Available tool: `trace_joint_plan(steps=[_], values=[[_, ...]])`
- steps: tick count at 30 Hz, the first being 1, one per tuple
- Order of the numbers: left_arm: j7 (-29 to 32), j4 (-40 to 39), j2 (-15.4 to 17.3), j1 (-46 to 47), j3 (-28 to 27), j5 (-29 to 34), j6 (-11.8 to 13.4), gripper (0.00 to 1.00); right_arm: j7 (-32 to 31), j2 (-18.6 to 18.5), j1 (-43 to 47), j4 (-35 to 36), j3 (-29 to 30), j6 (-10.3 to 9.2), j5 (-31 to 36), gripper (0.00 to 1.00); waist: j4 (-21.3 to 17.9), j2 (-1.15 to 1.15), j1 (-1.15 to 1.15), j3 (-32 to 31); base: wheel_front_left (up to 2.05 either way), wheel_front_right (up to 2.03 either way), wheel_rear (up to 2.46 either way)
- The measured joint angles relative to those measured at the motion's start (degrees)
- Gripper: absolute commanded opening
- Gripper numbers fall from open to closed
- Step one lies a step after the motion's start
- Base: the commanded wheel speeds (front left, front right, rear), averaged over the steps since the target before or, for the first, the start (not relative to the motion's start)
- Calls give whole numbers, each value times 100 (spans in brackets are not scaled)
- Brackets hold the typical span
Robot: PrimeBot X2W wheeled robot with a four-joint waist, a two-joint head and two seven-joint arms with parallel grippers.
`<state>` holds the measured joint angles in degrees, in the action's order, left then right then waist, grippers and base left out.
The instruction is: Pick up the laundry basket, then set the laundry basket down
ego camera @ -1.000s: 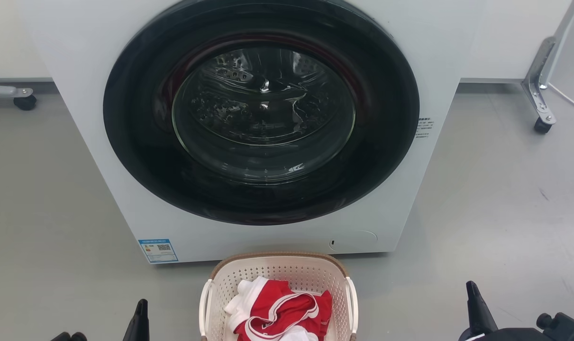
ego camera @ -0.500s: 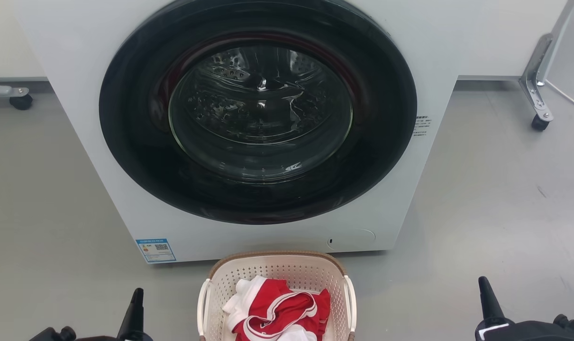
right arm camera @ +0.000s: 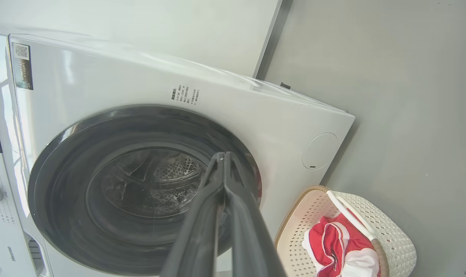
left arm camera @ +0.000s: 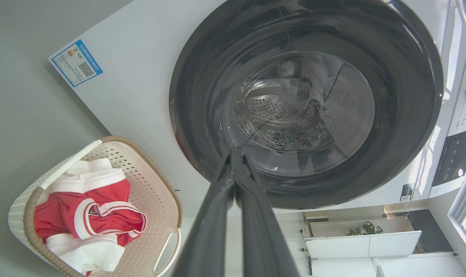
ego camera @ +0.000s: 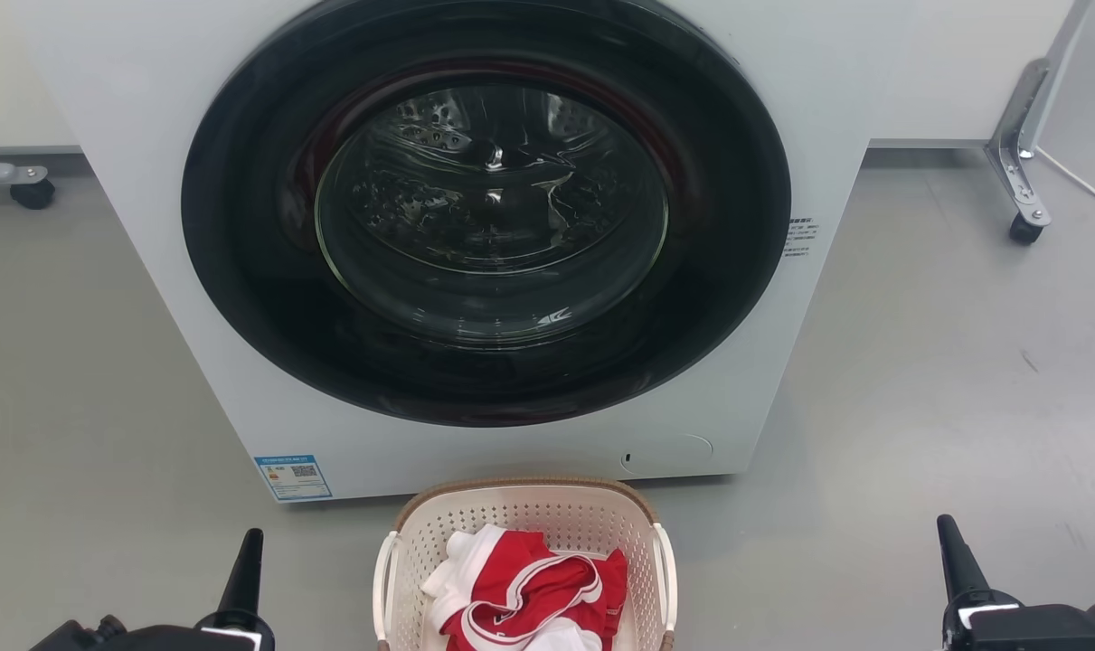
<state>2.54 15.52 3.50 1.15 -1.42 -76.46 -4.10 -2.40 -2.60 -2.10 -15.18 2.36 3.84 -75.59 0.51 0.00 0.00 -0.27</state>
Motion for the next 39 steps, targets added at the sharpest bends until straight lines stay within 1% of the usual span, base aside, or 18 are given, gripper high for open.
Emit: trace_joint_plan(steps=[19, 22, 39], values=[[376, 133, -93, 303, -368, -1417, -274, 0, -368, 10, -242, -182, 500, 281, -1548, 0, -51, 0, 0, 37, 0, 0, 0], [398, 133, -102, 347, -377, -1522, -297, 0, -409, 11, -272, -191, 522, 305, -1585, 0, -51, 0, 0, 37, 0, 0, 0], [398, 140, -105, 347, -379, -1525, -297, 0, -410, 11, -315, -191, 523, 321, -1591, 0, -51, 0, 0, 37, 0, 0, 0]])
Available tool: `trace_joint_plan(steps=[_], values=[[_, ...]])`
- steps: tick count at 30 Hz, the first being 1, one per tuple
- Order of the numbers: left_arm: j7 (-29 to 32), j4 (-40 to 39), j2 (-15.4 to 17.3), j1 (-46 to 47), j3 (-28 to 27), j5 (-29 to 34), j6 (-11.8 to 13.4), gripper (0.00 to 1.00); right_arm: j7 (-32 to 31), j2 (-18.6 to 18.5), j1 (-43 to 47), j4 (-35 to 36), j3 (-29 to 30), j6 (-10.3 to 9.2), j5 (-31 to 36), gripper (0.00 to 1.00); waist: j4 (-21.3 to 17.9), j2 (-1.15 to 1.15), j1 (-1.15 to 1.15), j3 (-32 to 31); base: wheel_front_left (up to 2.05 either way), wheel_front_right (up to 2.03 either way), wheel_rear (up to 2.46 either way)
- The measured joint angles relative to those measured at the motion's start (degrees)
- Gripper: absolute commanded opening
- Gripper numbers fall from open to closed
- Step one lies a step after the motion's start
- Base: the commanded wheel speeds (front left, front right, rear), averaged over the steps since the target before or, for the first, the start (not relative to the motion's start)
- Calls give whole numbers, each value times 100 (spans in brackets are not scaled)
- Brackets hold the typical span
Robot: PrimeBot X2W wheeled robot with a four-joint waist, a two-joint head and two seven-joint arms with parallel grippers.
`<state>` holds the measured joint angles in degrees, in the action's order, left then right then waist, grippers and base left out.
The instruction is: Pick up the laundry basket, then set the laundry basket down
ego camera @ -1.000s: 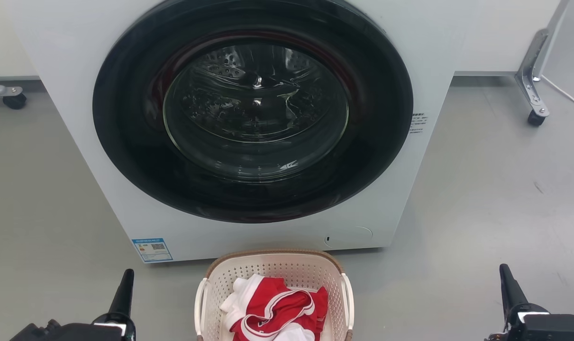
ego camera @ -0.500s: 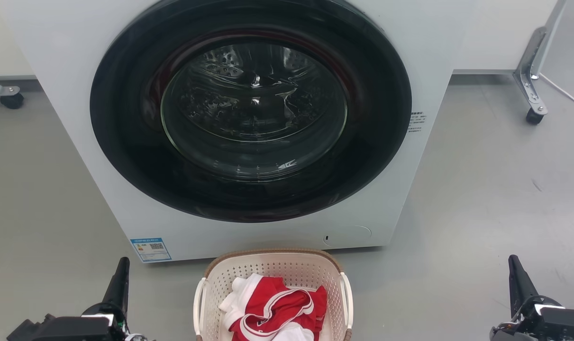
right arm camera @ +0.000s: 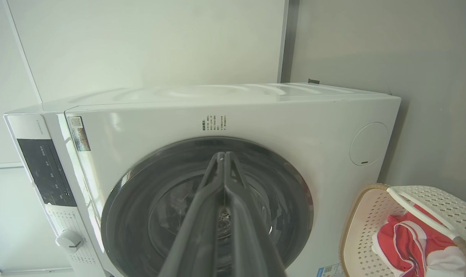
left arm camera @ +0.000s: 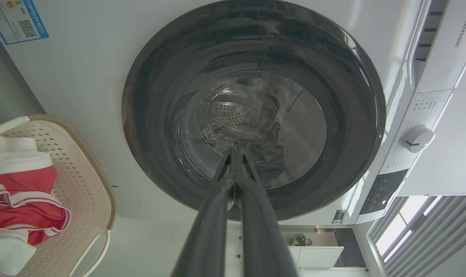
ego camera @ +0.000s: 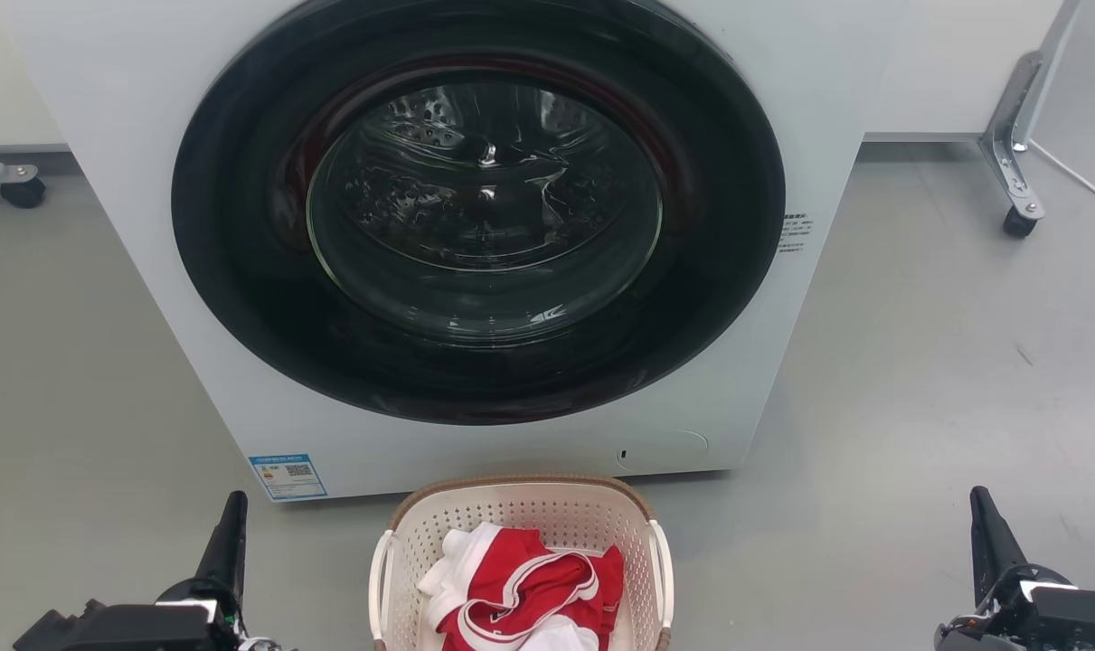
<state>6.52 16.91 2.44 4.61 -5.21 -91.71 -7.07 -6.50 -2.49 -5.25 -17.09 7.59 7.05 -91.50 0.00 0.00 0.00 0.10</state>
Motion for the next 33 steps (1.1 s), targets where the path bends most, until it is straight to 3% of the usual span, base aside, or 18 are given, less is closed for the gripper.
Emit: trace_joint_plan(steps=[33], values=[[0, 2, 0, 0, 0, 0, 0, 0, 1, 1, 0, 0, -1, 0, 0, 0, 0, 0, 0, 0, 0, 0, 0]])
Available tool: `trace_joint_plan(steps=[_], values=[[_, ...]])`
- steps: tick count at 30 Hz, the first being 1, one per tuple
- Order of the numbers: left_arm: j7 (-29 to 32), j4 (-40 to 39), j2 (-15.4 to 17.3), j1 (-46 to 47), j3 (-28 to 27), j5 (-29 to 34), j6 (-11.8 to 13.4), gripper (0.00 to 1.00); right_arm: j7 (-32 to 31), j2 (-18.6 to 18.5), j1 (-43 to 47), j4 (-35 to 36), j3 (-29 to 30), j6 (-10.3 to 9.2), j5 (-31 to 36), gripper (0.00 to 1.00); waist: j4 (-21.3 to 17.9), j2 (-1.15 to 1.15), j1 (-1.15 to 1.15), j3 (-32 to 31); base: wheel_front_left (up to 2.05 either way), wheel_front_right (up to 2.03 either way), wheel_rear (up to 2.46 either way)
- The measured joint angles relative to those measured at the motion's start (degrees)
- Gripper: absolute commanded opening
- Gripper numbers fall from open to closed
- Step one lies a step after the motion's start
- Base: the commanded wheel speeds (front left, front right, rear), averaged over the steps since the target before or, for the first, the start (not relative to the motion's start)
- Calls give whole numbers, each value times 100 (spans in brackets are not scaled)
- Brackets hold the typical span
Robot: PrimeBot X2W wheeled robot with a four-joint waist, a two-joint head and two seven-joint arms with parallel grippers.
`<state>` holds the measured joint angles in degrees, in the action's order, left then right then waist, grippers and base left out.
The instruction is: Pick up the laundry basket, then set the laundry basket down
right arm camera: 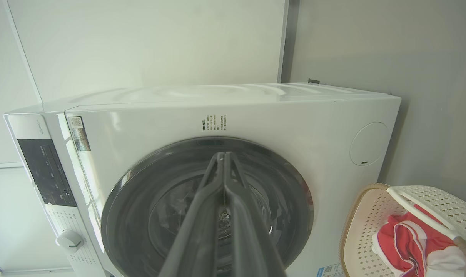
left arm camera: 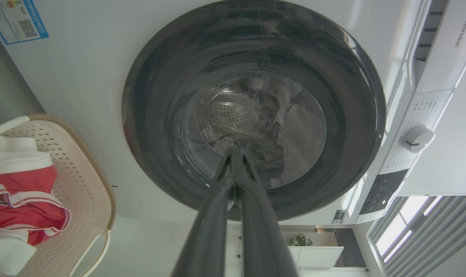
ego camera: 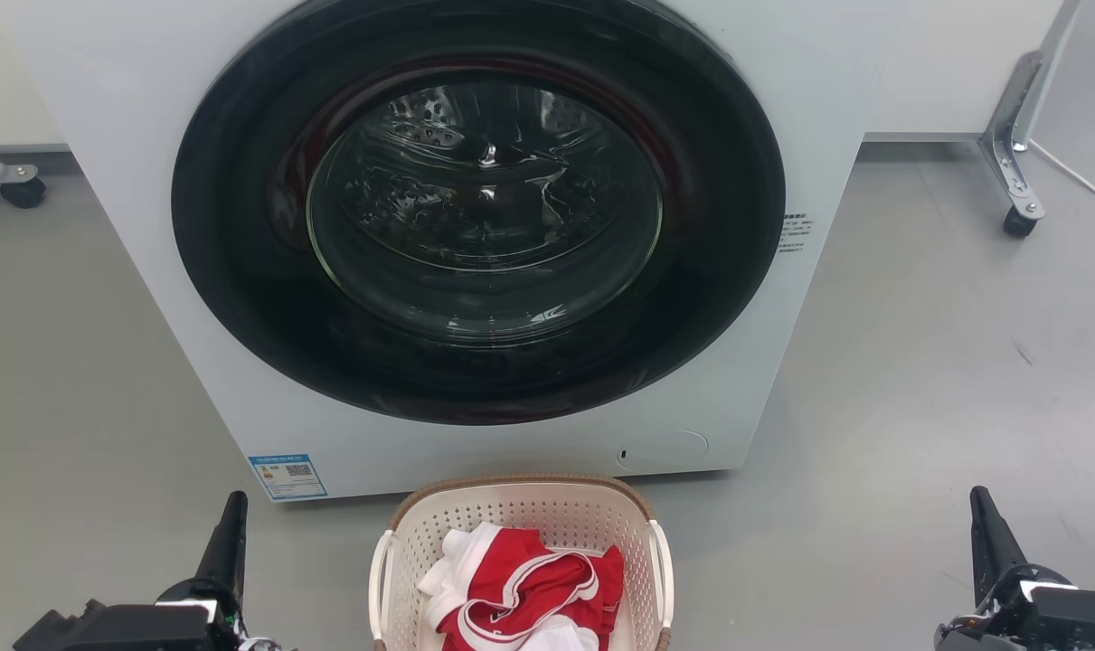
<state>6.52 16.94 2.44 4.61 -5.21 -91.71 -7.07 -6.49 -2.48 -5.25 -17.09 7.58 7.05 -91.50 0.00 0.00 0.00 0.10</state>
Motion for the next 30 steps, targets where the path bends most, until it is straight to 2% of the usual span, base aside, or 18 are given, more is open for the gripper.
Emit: trace_joint_plan(steps=[30], values=[[0, 1, 0, 0, 1, 0, 0, 0, 0, 0, 0, 2, 0, 0, -1, 0, 0, 0, 0, 0, 0, 0, 0]])
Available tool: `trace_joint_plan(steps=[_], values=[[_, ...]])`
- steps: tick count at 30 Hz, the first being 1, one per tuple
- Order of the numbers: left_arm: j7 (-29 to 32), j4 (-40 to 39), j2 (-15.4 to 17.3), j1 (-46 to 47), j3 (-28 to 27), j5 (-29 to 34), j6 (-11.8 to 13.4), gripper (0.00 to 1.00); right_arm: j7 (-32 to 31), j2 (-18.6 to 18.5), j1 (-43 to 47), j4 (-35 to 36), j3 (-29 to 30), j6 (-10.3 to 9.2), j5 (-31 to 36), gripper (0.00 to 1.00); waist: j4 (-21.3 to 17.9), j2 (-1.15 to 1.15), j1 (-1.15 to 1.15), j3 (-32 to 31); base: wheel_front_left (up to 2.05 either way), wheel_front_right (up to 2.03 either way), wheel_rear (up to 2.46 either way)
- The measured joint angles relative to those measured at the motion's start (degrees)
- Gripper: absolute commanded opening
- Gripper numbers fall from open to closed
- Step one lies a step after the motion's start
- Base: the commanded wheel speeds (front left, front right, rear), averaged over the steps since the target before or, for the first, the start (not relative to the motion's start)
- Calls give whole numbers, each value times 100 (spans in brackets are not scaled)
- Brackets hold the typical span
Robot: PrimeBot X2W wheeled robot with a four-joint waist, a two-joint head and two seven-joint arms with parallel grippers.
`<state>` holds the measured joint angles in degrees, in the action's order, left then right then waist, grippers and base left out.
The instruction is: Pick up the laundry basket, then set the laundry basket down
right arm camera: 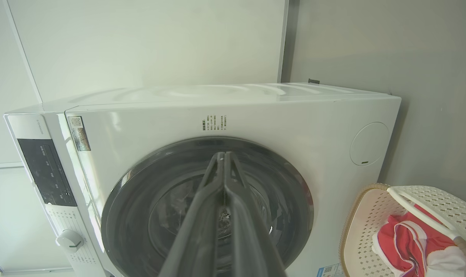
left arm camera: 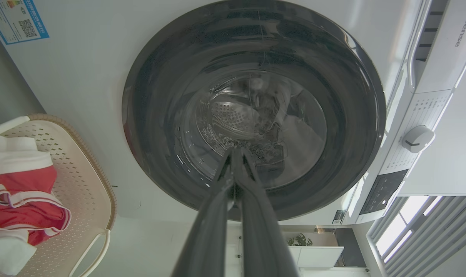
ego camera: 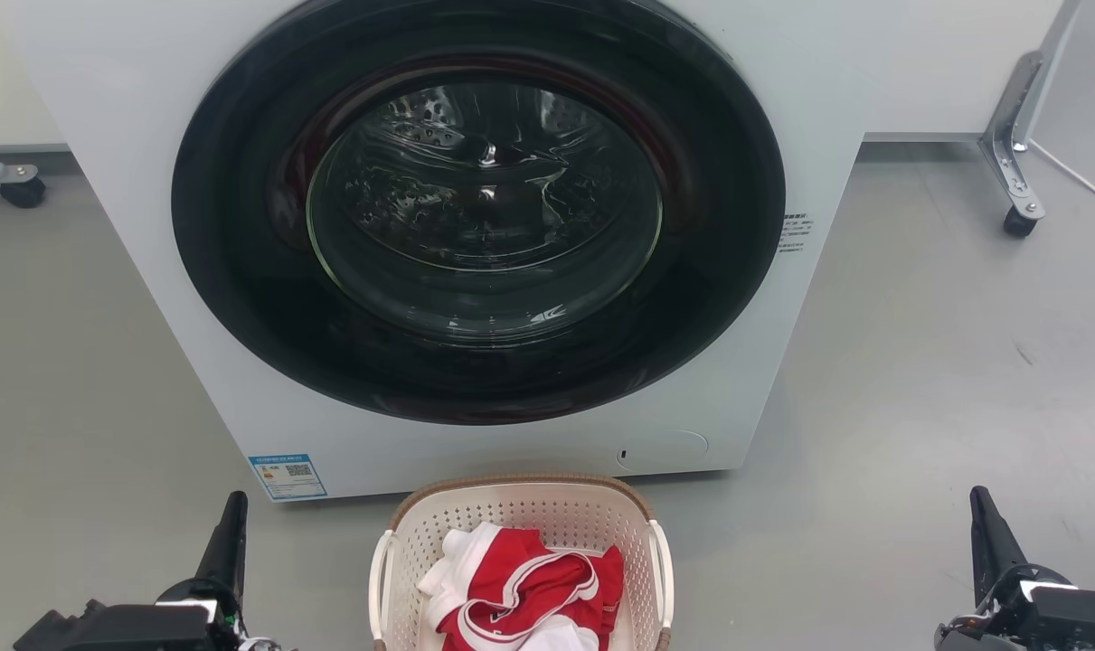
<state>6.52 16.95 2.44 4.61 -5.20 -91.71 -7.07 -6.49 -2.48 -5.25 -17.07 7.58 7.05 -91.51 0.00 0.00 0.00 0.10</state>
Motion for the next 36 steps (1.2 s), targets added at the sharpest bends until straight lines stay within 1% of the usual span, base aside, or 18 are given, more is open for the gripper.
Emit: trace_joint_plan(steps=[36], values=[[0, -2, -1, 0, 0, 0, 0, 0, 0, 0, 0, 2, 0, 0, 0, 0, 0, 0, 0, 0, 0, 0, 0]])
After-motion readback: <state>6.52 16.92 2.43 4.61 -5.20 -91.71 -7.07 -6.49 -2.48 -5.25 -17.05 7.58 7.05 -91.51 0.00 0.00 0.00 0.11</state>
